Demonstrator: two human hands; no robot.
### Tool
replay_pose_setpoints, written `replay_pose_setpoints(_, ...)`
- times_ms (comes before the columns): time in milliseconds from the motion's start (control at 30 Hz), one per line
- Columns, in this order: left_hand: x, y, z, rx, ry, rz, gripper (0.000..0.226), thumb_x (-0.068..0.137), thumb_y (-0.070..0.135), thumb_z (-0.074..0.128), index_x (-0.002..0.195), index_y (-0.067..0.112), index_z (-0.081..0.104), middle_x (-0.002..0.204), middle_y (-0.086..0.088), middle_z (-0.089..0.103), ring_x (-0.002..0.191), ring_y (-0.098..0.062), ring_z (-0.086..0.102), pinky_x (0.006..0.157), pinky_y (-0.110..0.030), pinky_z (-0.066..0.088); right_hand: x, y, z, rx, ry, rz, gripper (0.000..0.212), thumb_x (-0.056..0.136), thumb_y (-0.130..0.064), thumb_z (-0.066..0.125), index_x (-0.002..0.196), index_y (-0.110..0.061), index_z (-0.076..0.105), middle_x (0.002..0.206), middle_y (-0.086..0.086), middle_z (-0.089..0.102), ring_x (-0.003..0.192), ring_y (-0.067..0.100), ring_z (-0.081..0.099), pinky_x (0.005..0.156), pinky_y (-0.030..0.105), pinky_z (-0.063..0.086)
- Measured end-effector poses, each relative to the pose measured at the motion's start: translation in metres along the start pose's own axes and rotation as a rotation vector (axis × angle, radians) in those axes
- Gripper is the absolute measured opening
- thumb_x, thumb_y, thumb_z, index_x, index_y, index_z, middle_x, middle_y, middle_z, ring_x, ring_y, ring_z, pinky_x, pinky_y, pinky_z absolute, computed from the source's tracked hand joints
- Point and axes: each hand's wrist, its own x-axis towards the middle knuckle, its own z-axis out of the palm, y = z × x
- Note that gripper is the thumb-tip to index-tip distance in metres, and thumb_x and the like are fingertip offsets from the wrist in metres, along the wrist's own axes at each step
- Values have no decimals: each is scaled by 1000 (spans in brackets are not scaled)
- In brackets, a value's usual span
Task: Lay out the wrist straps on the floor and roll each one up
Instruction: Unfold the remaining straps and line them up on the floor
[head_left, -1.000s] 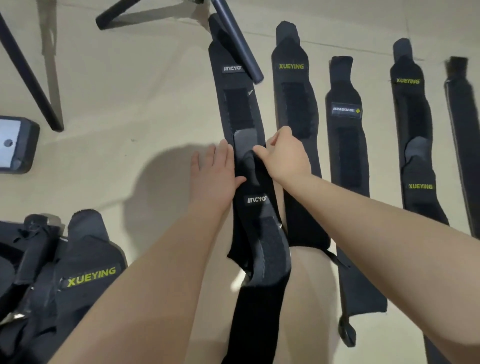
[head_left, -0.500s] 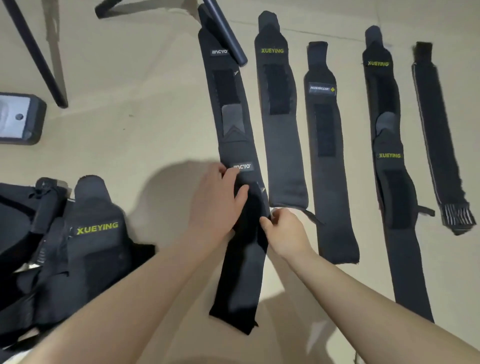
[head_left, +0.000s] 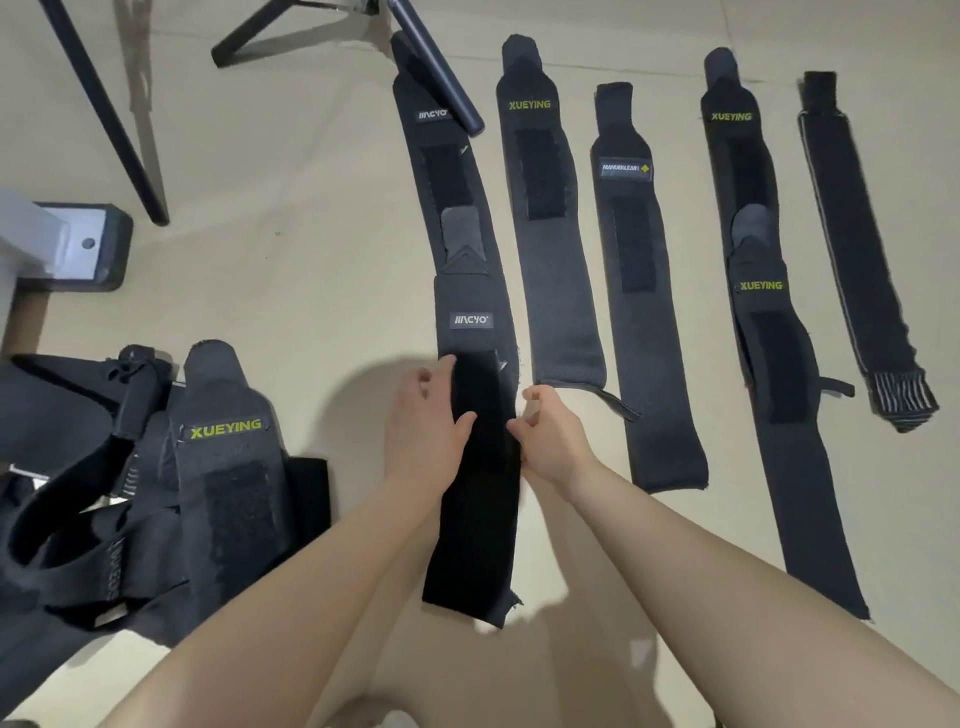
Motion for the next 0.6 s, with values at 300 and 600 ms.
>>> replay_pose_setpoints(300,7,-11,12,521,-269,326,55,102,37,27,151,17,9,159,-2,-5,146,-19,-4,117,-33,2,-8,30,-1,-82,7,66,34,89,-31,54,63,-9,53,71,14,60,70,28,54,80,47,49)
replay_pose_setpoints(600,8,-10,18,594,-296,288,63,102,41,22,150,18,-11,156,0,-21,145,-18,-14,118,-36,-1,-36,45,6,517,-504,305,36,87,0,61,123,-3,54,112,14,68,99,25,68,86,39,56)
